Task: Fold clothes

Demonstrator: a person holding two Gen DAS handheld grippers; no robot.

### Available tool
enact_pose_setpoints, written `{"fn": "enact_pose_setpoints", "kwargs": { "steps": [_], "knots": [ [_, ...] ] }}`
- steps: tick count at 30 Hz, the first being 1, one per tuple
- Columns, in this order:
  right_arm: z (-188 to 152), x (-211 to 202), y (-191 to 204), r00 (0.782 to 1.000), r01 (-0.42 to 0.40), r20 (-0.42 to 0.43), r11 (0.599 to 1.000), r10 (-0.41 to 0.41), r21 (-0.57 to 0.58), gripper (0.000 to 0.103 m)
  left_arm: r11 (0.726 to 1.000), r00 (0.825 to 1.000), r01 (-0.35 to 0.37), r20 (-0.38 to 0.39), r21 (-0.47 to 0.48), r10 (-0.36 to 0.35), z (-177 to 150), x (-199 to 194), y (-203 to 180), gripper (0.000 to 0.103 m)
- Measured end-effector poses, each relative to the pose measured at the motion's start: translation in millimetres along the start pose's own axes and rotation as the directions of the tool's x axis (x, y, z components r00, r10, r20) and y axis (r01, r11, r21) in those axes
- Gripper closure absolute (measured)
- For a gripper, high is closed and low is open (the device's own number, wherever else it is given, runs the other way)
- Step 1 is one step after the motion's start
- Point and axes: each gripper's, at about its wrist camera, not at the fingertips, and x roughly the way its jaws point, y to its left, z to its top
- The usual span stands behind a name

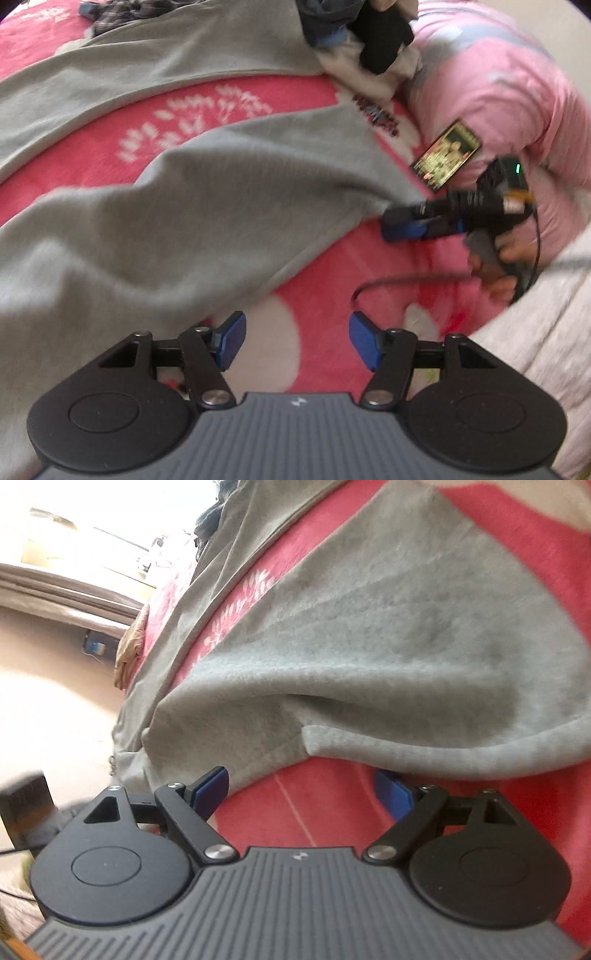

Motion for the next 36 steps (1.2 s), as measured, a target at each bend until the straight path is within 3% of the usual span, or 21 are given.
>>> {"fn": "enact_pose_setpoints", "kwargs": {
  "steps": [4,9,14,17,21,36],
  "knots": [
    [3,10,-3,0.999,0.027,0.025,0.998,-0.029,0.058,0.017,0.989,0.992,-0.13,0.018,0.076,0.129,-12,-3,1,0.042],
    [-1,15,4,0.998,0.051,0.035,0.998,-0.053,0.046,0.017,0.943,0.972,-0.234,0.047,0.238,0.23,-15,11,-4,0.042],
    [1,22,12,0.996,0.082,0.026,0.996,-0.083,0.028,0.014,0.934,0.969,-0.245,0.044,0.259,0.242,-11,22,2,0.042],
    [5,30,19,0.995,0.097,-0.007,0.995,-0.097,0.011,0.001,0.947,0.973,-0.229,0.045,0.227,0.225,-8,23,5,0.042],
    [6,37,28,0.989,0.144,-0.037,0.989,-0.146,-0.046,0.001,0.949,0.974,-0.227,0.05,0.22,0.221,-8,23,5,0.042],
    [-4,44,42,0.966,0.259,0.001,0.96,-0.26,-0.107,0.001,0.952,0.976,-0.219,0.035,0.214,0.216,-6,27,7,0.041]
  ]
}}
